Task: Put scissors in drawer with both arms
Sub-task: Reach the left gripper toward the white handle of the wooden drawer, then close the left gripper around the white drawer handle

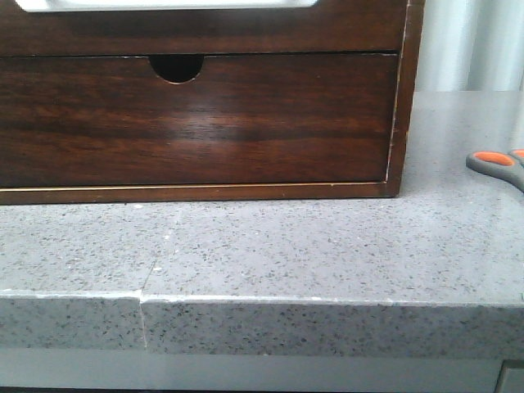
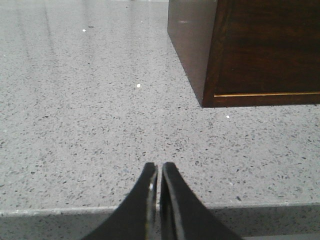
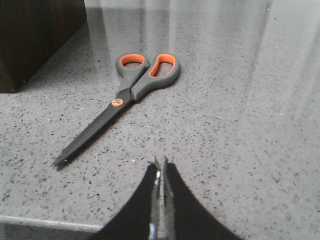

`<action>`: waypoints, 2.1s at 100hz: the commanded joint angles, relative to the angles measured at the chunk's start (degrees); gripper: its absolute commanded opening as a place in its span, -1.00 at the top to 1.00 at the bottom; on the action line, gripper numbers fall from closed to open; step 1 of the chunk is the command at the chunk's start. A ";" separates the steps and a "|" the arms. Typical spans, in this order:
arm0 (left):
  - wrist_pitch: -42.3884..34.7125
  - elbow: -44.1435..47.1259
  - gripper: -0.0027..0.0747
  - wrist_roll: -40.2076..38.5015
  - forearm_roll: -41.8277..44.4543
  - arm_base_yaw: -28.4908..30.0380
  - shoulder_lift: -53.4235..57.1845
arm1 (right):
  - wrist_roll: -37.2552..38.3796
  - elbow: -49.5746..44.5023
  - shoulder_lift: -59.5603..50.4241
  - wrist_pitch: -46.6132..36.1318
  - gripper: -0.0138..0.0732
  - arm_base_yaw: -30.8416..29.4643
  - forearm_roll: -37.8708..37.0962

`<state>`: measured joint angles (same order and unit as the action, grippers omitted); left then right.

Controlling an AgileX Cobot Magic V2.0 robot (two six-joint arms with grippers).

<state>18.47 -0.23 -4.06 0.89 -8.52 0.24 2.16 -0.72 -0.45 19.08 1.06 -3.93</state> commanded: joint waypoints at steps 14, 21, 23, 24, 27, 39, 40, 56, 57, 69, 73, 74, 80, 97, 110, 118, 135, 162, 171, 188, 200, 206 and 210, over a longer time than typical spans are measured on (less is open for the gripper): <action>-3.02 1.13 0.98 -0.36 -0.20 -0.41 1.76 | -0.21 -1.78 -1.61 -1.12 0.79 -0.26 -0.03; -3.02 1.13 0.98 -0.36 -0.20 -0.41 1.76 | -0.21 -1.78 -1.61 -1.12 0.79 -0.26 -0.03; -3.02 1.13 0.98 -0.36 -0.20 -0.41 1.76 | -0.21 -1.78 -1.61 -1.12 0.79 -0.26 -0.03; -3.02 1.13 0.98 -0.36 -0.20 -0.41 1.76 | -0.21 -1.78 -1.61 -1.12 0.79 -0.26 -0.03; -3.02 1.13 0.98 -0.36 -0.20 -0.41 1.76 | -0.21 -1.78 -1.61 -1.12 0.79 -0.26 -0.03; -3.02 1.13 0.98 -0.36 -0.20 -0.41 1.76 | -0.21 -1.78 -1.61 -1.12 0.79 -0.26 -0.03; -3.02 1.13 0.98 -0.36 -0.20 -0.41 1.76 | -0.21 -1.78 -1.61 -1.12 0.79 -0.26 -0.03; -3.02 1.13 0.98 -0.36 -0.20 -0.41 1.76 | -0.21 -1.78 -1.61 -1.12 0.79 -0.26 -0.03; -3.02 1.13 0.98 -0.36 -0.20 -0.41 1.76 | -0.21 -1.78 -1.61 -1.12 0.79 -0.26 -0.03; -3.02 1.13 0.98 -0.36 -0.20 -0.41 1.76 | -0.21 -1.78 -1.61 -1.12 0.79 -0.26 -0.03; -3.02 1.13 0.98 -0.36 -0.20 -0.41 1.76 | -0.21 -1.78 -1.61 -1.12 0.79 -0.26 -0.03; -3.02 1.13 0.98 -0.36 -0.20 -0.41 1.76 | -0.21 -1.78 -1.61 -1.12 0.79 -0.26 -0.03; -3.12 1.13 0.98 -0.36 -0.20 -0.41 1.76 | -0.21 -1.78 -1.61 -2.34 0.79 -0.26 -0.03; -8.51 1.13 0.98 -0.64 -17.90 -0.41 1.76 | -0.21 -1.78 -1.61 -12.08 0.79 -0.26 0.75; -11.90 1.13 0.98 -0.64 -39.82 -0.41 1.76 | 1.02 -1.78 -1.61 -23.59 0.79 -0.26 14.57; -12.60 1.13 0.98 -0.64 -48.91 -0.41 1.76 | 1.02 -1.65 -1.61 -28.47 0.79 -0.26 22.15; -13.04 1.00 0.98 -0.64 -61.96 -0.50 1.76 | 1.02 -0.33 -1.61 -28.13 0.79 -0.26 34.17; -8.92 -7.46 0.98 -0.54 -57.96 -0.50 -2.68 | 1.02 7.86 0.04 -15.38 0.78 -0.26 34.29; -4.76 -12.68 0.97 -0.54 -55.15 -0.50 -8.38 | 1.02 11.35 2.85 -11.23 0.76 -0.26 34.29; 6.46 -22.56 0.33 1.83 -55.54 -0.50 -21.22 | 1.02 17.57 9.50 -3.68 0.38 -0.26 37.25; 13.14 -27.94 -0.23 7.89 -59.28 -0.50 -30.21 | 1.30 20.63 14.56 0.77 -0.10 -0.26 44.13; 15.38 -29.85 -0.25 10.89 -64.88 -0.50 -34.77 | 2.17 21.62 17.01 2.23 -0.23 -0.26 47.97; 16.62 -31.01 -0.23 13.22 -69.96 -0.50 -37.60 | 2.17 21.95 18.75 2.87 -0.26 -0.26 50.76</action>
<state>33.47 -27.03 4.20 -59.13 -8.63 -31.89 3.82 18.37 14.34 22.97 1.06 40.31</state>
